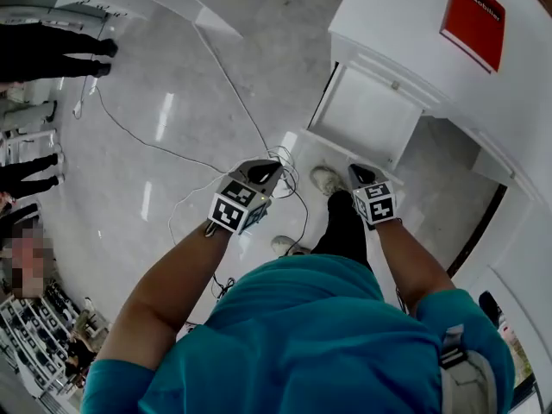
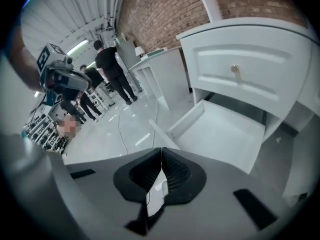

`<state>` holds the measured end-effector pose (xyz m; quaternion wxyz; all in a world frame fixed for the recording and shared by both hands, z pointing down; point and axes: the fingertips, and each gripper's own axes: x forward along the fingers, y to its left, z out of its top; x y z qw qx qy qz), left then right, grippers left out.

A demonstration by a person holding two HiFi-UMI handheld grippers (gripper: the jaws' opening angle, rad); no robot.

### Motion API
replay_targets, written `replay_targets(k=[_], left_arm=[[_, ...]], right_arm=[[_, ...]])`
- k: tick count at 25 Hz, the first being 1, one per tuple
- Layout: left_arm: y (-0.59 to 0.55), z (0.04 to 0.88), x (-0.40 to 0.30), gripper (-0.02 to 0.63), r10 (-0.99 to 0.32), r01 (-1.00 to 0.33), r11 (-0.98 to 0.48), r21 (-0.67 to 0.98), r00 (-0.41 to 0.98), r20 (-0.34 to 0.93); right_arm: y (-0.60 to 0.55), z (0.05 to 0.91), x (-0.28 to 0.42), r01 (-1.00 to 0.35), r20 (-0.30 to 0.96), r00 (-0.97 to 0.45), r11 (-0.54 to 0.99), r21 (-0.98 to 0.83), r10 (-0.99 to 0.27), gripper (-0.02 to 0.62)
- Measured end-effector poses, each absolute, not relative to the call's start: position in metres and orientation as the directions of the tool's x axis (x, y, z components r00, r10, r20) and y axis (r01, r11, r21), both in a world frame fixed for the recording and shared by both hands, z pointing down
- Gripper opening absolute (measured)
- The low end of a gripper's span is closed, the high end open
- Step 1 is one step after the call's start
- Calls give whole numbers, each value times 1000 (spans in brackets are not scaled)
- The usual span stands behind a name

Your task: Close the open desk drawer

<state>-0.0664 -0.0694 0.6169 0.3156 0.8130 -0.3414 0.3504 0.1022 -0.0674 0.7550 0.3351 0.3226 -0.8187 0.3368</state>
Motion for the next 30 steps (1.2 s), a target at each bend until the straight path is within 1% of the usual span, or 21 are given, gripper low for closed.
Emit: replay_targets(k=[3,7,12,16,19,30], left_arm=[[-69,638,-55,15,-273,-752,-590,294,528,804],[-71,659,-43,15,-226,-736,-602,311,530,817],[-69,675,-28,15,-176,-713,-615,337,541,822],[-70,686,-25,15,-155,-707,-618,345,539,828],[-71,692,-22,15,-142,-705,-615,354,540,829],[-80,703,-14,15,-127,-705,-604,372,546,828]], right_arm=[[-54,783,121,-815,796,-527,443,-375,-296,23],[-44,817,147,-874,831,-474,269,-405,-292,23],[-38,845,181,-921,880,-388,79,-382,-275,23],[-37,865,196,-934,907,-329,-51,-354,-264,23],[-39,872,201,-935,913,-309,-92,-343,-264,23],[-49,881,209,-937,922,-277,-135,-321,-270,23]])
